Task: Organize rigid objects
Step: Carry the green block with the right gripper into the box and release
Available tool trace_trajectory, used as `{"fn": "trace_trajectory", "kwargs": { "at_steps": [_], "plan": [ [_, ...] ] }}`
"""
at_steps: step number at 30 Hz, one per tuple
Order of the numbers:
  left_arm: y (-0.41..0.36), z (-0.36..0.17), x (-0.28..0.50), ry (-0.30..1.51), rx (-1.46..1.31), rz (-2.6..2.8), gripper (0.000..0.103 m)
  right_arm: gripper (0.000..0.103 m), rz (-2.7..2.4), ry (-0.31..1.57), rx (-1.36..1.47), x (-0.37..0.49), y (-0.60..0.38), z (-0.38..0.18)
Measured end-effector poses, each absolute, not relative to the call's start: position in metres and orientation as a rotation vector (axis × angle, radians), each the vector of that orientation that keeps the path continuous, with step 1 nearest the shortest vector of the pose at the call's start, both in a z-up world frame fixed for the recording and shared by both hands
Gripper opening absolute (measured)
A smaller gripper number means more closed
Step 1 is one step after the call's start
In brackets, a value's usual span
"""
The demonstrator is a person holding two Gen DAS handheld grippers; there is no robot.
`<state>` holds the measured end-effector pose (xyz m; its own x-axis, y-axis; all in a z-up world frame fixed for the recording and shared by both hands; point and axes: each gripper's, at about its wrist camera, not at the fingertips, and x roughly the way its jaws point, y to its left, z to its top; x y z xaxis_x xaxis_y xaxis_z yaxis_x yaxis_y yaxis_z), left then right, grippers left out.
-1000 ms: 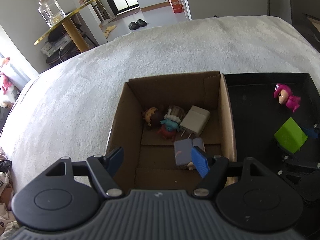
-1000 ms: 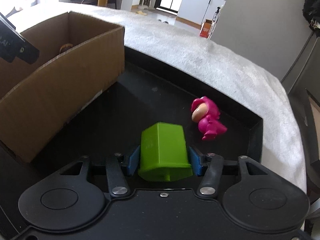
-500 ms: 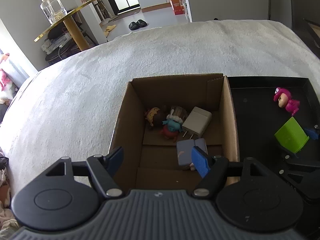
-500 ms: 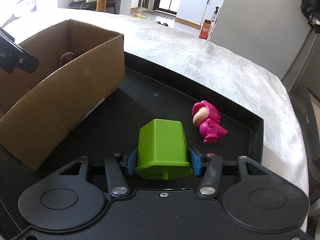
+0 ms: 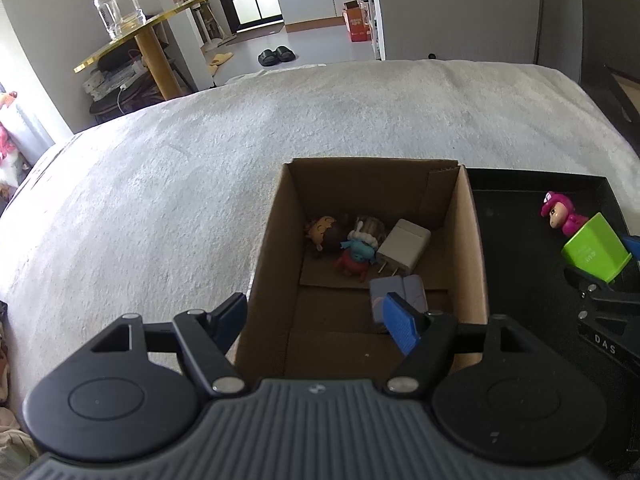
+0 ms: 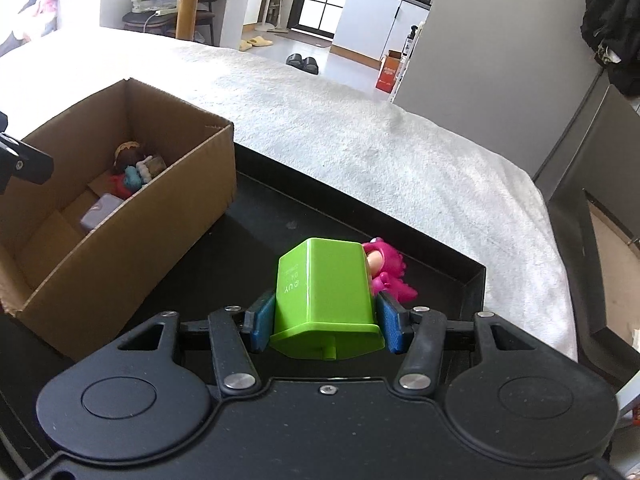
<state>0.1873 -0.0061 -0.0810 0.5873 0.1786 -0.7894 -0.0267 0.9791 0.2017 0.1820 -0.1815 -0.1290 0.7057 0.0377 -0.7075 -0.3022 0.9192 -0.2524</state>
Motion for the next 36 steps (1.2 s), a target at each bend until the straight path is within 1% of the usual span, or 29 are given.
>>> {"fn": "trace_trajectory", "kwargs": {
  "at_steps": [14, 19, 25, 36],
  "plan": [
    [0.041, -0.077, 0.178, 0.923, 0.085, 0.112, 0.073, 0.052, 0.199, 0.726, -0.402, 0.175, -0.137, -0.094],
    [0.055, -0.081, 0.172, 0.906, 0.095, 0.109, 0.073, 0.052, 0.193, 0.743, -0.35, 0.175, -0.126, -0.09],
    [0.081, -0.088, 0.172, 0.928, 0.0, 0.096, 0.073, 0.052, 0.203, 0.758, -0.341, 0.177, -0.103, -0.086],
    [0.109, -0.102, 0.174, 0.948, -0.115, 0.071, 0.073, 0.052, 0.241, 0.759, -0.403, 0.181, -0.05, -0.086]
  ]
}}
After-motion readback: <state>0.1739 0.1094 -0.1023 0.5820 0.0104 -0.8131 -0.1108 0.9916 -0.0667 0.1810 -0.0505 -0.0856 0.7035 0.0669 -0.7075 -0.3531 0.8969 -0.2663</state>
